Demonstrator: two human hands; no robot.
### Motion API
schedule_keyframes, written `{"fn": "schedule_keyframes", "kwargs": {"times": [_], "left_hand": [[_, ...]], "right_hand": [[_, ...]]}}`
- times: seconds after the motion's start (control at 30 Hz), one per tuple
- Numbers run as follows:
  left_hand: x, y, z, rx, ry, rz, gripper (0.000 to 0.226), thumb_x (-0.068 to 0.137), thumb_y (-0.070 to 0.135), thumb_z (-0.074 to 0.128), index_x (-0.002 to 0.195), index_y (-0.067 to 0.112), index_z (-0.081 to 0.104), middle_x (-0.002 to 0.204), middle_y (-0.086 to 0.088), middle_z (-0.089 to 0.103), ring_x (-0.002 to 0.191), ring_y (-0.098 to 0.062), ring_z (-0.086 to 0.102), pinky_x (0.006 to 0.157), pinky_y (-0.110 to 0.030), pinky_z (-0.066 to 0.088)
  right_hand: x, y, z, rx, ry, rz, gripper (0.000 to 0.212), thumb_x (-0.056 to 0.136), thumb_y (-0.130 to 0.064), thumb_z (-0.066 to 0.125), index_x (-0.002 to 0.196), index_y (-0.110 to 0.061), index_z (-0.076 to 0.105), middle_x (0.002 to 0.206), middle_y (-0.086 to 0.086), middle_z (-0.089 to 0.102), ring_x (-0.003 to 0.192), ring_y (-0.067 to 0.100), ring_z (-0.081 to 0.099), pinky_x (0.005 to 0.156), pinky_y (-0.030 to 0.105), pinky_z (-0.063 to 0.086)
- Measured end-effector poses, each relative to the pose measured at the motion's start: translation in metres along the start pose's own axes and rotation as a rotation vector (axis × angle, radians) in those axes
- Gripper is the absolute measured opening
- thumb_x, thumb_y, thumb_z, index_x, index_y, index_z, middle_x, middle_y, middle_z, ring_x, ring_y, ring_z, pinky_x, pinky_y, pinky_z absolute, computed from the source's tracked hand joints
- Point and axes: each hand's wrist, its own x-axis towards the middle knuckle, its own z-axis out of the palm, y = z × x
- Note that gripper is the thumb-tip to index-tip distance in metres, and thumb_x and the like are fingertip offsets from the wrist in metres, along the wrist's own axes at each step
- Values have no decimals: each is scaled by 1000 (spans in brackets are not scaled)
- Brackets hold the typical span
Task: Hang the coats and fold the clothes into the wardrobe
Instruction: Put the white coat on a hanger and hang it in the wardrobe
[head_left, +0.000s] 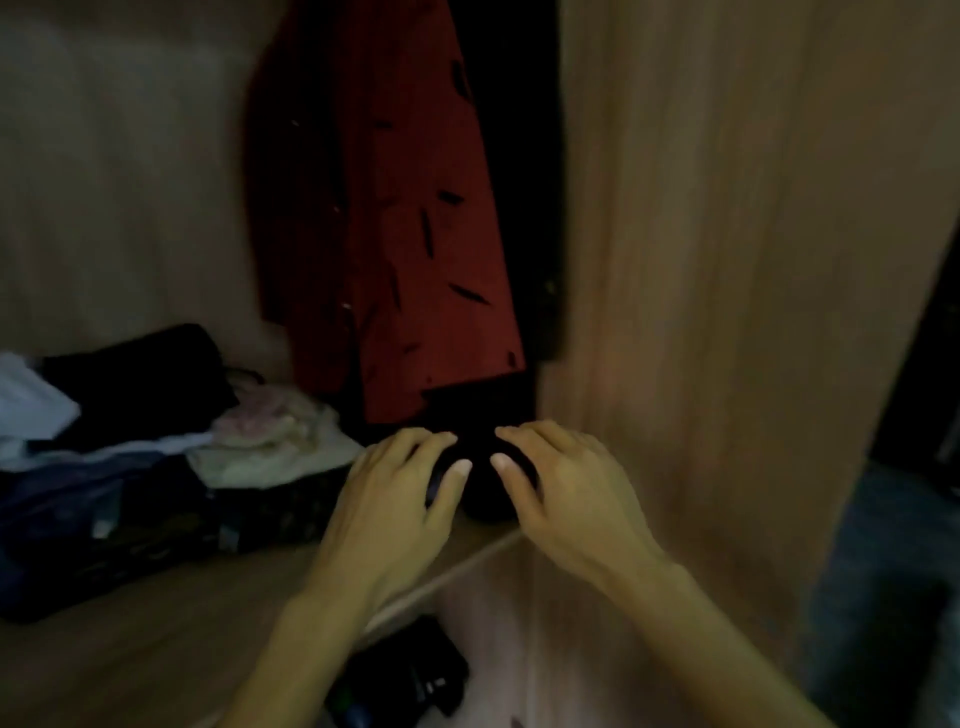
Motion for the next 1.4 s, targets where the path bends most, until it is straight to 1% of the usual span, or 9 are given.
{"fn": "schedule_keyframes", "kwargs": {"times": [0.07,0.2,0.37,0.6,0.7,0.8,0.93,1.1,1.4], "left_hand": [[-18,33,22,-44,-50,29,60,91,59,22,129,23,54,126,5,54,111,-15,52,99,-36,39],[-59,109,73,-154,-172,117,63,92,61,24,124,19,59,121,1,59,109,-19,55,97,-41,42],[-108,241,133,-303,-286,229,53,91,53,30,118,20,62,116,3,62,106,-16,57,94,-25,36],[-190,464,200,-482,-506,413,63,88,60,21,130,23,52,133,4,52,121,-14,48,104,-30,32],[-232,540,221,-515,-619,469,71,85,65,16,133,25,48,139,5,49,127,-13,44,110,-32,30],[-269,601,238,-517,-698,548,72,84,67,16,133,25,49,136,4,50,126,-14,44,108,-32,32],[-301,665,256,-539,-770,634,70,86,65,18,132,24,51,134,4,52,124,-14,46,107,-31,33],[-318,727,284,-570,-829,728,69,87,65,18,131,23,51,132,3,53,122,-16,47,105,-34,35],[-315,841,367,-710,-913,750,65,89,61,22,132,21,50,131,3,53,121,-15,47,106,-33,34]], "right_hand": [[-45,18,-20,-41,-25,78,39,95,-42,40,118,-21,62,108,-6,65,89,12,61,79,19,38],[-142,60,-65,-123,-58,215,37,95,-40,41,115,-18,64,110,-3,64,90,15,62,79,29,49],[-264,113,-144,-228,4,427,34,92,-38,46,107,-16,66,103,-2,67,89,16,61,77,29,49],[-456,173,-295,-384,36,748,39,95,-42,42,114,-16,65,110,-2,66,99,16,62,85,29,48],[-529,187,-349,-429,61,875,41,95,-43,40,115,-17,65,110,-2,66,98,17,62,84,31,49],[-592,194,-391,-462,123,1015,43,95,-44,38,113,-17,66,108,-2,67,93,16,64,80,27,47],[-650,200,-433,-516,184,1122,43,94,-44,38,110,-17,67,105,-2,68,90,15,64,78,21,42],[-697,218,-462,-523,224,1217,46,95,-47,35,113,-18,66,109,-3,67,95,14,63,81,22,45],[-743,306,-513,-586,92,1352,51,94,-52,31,117,-20,63,111,-4,65,96,14,62,80,22,44]]}}
